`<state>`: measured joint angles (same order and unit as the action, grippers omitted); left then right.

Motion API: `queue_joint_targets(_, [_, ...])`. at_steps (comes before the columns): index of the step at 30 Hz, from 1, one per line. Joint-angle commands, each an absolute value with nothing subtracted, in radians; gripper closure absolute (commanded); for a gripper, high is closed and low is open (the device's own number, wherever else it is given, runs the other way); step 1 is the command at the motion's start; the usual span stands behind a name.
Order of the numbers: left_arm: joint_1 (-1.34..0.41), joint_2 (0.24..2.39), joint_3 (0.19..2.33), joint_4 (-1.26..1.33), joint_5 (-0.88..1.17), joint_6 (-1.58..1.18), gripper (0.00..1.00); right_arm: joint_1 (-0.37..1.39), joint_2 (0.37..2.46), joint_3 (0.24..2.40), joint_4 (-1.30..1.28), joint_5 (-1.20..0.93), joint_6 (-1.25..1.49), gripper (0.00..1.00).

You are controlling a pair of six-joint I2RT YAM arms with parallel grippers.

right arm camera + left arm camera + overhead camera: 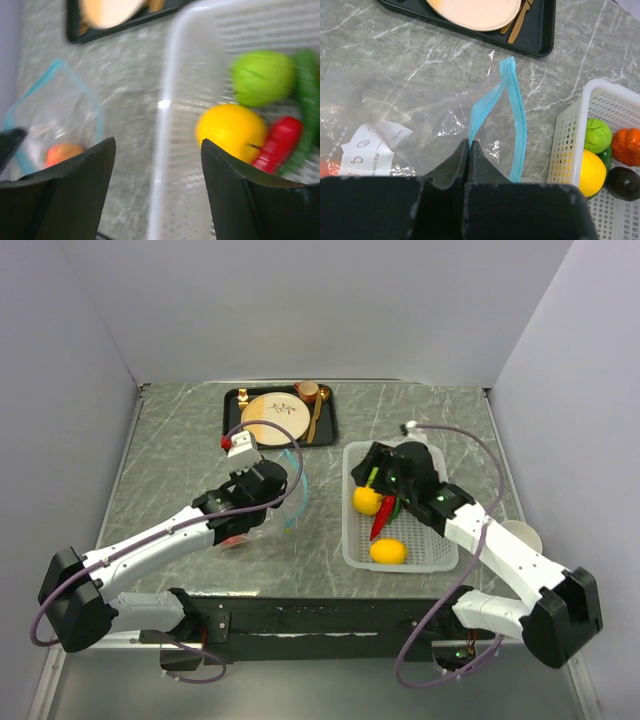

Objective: Place the food in the zip-top bag and seal the zipper
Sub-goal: Adjust the zipper food storage bag at the center of the board, then pick up the fake fruit from the bin.

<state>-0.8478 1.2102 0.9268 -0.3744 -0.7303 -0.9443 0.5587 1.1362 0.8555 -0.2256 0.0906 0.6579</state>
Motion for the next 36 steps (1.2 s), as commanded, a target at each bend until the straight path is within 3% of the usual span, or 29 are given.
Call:
queue_joint_targets(1, [-0.851,1.174,0.908,-0.315,-0.712,-0.927,0.99,0.503,1.075,0.805,-0.345,0.287,0.75,0.2])
queue_joint_targets(5, [-0.85,1.141,0.879,-0.267,-0.687,-0.905,0.99,0.496,1.069,0.773,-0.267,0.203,0.631,0.0])
queue_joint_targets(10, [-0.85,1.106,0.847,-0.226,-0.663,-0.891,0.99,0.474,1.209,0.848,-0.391,0.206,0.624,0.0])
queue_joint_targets(15, [-0.848,1.111,0.857,-0.23,-0.655,-0.879,0.99,0.468,1.213,0.802,-0.285,0.137,0.63,0.0])
queue_joint_targets(30, [-0.836,1.134,0.871,-0.204,-0.611,-0.854,0.99,0.462,1.416,0.903,-0.301,0.094,0.621,0.0])
queue_joint_targets(36, [-0.831,1.152,0.899,-0.229,-0.614,-0.848,0.99,0.46,1.445,0.91,-0.295,0.068,0.621,0.08])
